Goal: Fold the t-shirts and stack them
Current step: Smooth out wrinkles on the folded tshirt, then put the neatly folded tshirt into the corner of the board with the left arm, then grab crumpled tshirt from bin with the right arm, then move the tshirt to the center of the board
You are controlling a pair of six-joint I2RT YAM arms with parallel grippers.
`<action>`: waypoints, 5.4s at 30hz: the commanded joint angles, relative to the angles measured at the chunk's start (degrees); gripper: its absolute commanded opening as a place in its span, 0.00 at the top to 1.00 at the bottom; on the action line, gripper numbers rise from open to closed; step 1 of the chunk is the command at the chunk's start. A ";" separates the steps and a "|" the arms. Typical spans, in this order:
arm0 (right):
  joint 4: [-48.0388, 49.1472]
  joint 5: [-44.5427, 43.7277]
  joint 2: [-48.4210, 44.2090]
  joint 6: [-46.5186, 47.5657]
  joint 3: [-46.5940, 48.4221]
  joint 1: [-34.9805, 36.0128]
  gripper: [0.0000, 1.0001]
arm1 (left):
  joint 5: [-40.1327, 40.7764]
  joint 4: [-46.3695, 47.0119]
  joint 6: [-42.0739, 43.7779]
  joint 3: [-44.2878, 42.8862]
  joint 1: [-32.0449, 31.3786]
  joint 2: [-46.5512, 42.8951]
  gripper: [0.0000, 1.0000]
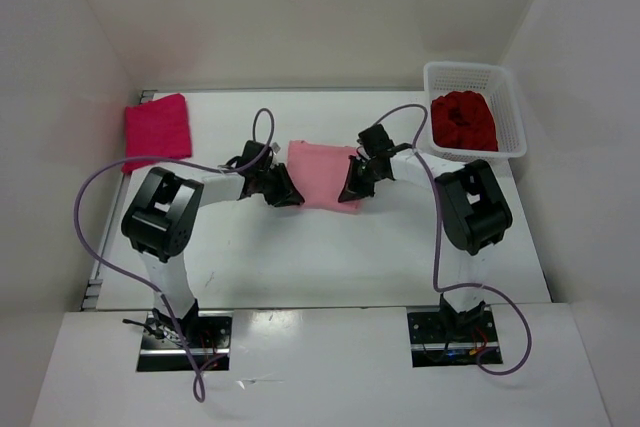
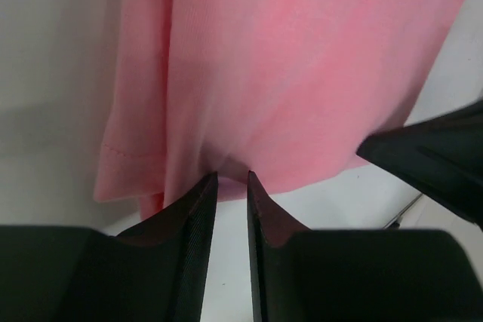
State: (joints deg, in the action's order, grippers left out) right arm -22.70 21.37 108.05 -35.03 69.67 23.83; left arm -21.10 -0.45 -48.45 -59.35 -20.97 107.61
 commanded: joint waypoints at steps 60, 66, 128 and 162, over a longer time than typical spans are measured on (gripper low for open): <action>-2.70 11.41 -23.07 3.21 -9.12 -12.58 0.55 | -6.88 6.21 1.44 -27.88 35.18 -2.74 0.72; -2.70 12.56 -22.00 3.82 -8.50 -12.58 0.54 | -5.34 9.93 -7.28 -4.66 46.55 -11.19 0.00; -7.97 -8.73 -17.69 1.72 51.78 -27.36 1.00 | -4.74 -0.78 0.90 9.00 3.56 -31.51 0.39; 2.32 -0.88 -17.25 -1.46 1.78 -28.14 0.79 | 3.76 -19.93 14.43 15.50 22.12 -43.53 0.26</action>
State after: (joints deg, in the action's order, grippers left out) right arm -19.99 27.64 100.38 -41.93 67.13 -5.10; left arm -22.13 -14.26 -39.48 -44.07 2.20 67.31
